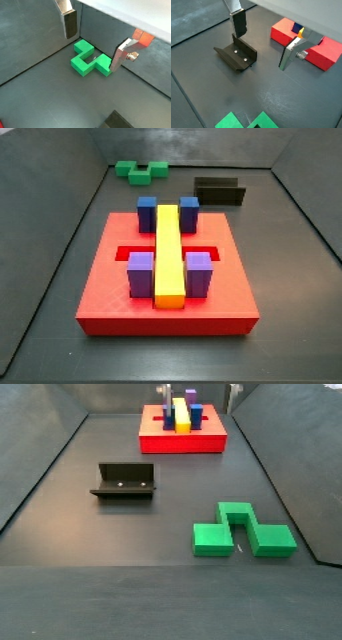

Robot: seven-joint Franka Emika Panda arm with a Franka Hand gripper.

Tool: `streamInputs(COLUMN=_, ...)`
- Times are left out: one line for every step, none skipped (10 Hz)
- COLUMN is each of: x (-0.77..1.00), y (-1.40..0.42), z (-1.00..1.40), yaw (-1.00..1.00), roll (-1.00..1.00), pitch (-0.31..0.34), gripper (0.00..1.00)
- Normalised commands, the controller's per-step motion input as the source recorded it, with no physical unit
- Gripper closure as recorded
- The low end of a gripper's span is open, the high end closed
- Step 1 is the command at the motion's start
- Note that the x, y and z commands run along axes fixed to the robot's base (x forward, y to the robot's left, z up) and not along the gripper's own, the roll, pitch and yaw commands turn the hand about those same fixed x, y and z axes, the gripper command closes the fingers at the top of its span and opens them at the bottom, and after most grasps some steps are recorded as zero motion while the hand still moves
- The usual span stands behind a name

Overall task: Pick up the green object. Move up. Place the green object on the fixture. Regrasp the green object. Move to above the board. Insert the green object.
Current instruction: Pick up the green object.

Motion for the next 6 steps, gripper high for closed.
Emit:
streamInputs(x=-0.2, y=0.19, z=-0.04, yaw=-0.1, roll=0.0, pitch=-0.03, gripper=0.0)
streamInputs(x=-0.57, y=0.49, z=-0.23, yaw=-0.24, roll=-0.05, pitch=-0.157, gripper=0.0)
streamInputs(x=-0.53, y=0.56, z=-0.3, yaw=-0.23, roll=-0.09, pitch=-0.161, gripper=0.0)
streamInputs(x=-0.51, y=0.45, z=-0.28, yaw=-0.23, roll=-0.04, pitch=-0.177, gripper=0.0)
streamInputs(x=-0.5, y=0.38, z=-0.35, yaw=-0.21, roll=0.0, pitch=-0.163, gripper=0.0)
streamInputs(x=-0.47, y=0.31, z=-0.41, yaw=-0.16, roll=0.0, pitch=-0.159, gripper=0.0)
